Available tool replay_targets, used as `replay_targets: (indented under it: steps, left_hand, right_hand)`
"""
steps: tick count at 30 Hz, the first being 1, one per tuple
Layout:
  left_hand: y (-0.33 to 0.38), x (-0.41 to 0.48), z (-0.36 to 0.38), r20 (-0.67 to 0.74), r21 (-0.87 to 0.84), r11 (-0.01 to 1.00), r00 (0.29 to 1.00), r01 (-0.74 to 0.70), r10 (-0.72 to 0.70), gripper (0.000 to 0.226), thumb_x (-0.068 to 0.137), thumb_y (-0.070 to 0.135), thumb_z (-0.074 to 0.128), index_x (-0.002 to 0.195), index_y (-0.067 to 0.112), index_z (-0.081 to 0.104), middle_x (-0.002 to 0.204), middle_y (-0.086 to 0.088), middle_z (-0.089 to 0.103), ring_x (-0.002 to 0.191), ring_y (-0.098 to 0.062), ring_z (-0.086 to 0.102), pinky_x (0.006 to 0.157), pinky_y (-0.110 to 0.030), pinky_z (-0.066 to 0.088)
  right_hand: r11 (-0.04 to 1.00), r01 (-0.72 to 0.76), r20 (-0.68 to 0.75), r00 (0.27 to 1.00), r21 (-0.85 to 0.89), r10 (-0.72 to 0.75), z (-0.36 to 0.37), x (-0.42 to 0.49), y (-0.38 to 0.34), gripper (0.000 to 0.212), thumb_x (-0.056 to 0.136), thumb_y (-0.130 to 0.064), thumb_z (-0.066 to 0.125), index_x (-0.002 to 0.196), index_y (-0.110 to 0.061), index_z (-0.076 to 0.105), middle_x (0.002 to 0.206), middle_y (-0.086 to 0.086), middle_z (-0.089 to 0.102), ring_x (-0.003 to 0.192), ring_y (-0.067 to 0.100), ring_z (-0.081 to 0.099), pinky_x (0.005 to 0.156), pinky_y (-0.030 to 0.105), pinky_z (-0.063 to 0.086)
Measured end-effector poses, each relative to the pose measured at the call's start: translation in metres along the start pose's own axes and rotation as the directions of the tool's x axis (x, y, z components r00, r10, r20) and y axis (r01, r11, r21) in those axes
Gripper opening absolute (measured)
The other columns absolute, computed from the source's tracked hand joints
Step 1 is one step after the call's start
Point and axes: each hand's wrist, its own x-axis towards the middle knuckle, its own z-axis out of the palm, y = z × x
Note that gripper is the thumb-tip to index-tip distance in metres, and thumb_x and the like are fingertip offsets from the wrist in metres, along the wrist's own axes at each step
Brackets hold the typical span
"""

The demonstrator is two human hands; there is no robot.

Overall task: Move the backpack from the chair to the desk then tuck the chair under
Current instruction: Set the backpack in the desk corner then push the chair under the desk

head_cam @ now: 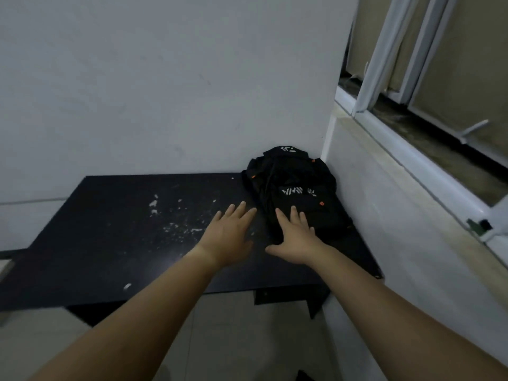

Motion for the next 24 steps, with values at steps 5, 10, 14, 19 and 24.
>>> replay_targets:
  steps: [5,10,14,19,24]
  left_hand:
    - [-0.021,-0.096,-0.028,-0.009,0.035,0.999,1.0,0.003,-0.003,0.072,0.093,0.038,0.054,0.154,0.021,0.018,0.164,-0.01,0.008,0.15,-0.032,0.01,0.122,-0.05,0.014]
    - [-0.034,-0.167,-0.054,-0.046,0.061,0.997,0.998,0.039,-0.036,0.073,0.093,0.038,0.054,0.154,0.022,0.017,0.164,-0.009,0.008,0.151,-0.032,0.009,0.122,-0.051,0.013]
    - [-0.03,-0.235,-0.06,-0.097,0.027,0.999,0.994,0.043,-0.04,0.071,0.094,0.037,0.053,0.154,0.023,0.019,0.164,-0.007,0.008,0.151,-0.032,0.008,0.122,-0.051,0.011]
    - [-0.027,-0.336,-0.047,-0.092,0.02,0.999,0.995,0.044,-0.042,0.072,0.092,0.036,0.053,0.154,0.025,0.018,0.165,-0.006,0.008,0.151,-0.03,0.007,0.122,-0.052,0.009]
    - [-0.035,-0.439,-0.026,-0.056,0.028,0.994,0.993,0.103,-0.102,0.073,0.092,0.039,0.055,0.154,0.025,0.018,0.165,-0.005,0.008,0.151,-0.029,0.008,0.121,-0.053,0.011]
  right_hand:
    - [0.999,0.03,-0.028,0.999,-0.033,-0.031,0.023,-0.084,-0.058,0.104,0.084,-0.046,0.067,0.154,-0.03,-0.008,0.16,0.009,-0.026,0.146,0.03,-0.021,0.118,0.054,0.001]
    - [0.996,0.061,-0.097,0.993,-0.065,-0.067,0.024,-0.154,-0.088,0.103,0.084,-0.046,0.065,0.154,-0.029,-0.008,0.159,0.009,-0.026,0.146,0.031,-0.021,0.118,0.055,0.002]
    - [0.995,0.081,-0.129,0.988,-0.053,-0.087,0.039,-0.212,-0.105,0.101,0.085,-0.043,0.065,0.154,-0.03,-0.007,0.159,0.008,-0.028,0.146,0.029,-0.021,0.118,0.054,0.003]
    - [0.992,0.108,-0.15,0.982,-0.066,-0.117,0.09,-0.296,-0.126,0.099,0.086,-0.043,0.063,0.154,-0.03,-0.008,0.159,0.008,-0.029,0.146,0.03,-0.022,0.118,0.055,0.004]
    - [0.993,0.097,-0.103,0.989,-0.067,-0.104,0.152,-0.378,-0.139,0.099,0.086,-0.043,0.064,0.154,-0.032,-0.008,0.158,0.007,-0.031,0.146,0.029,-0.023,0.119,0.052,0.004]
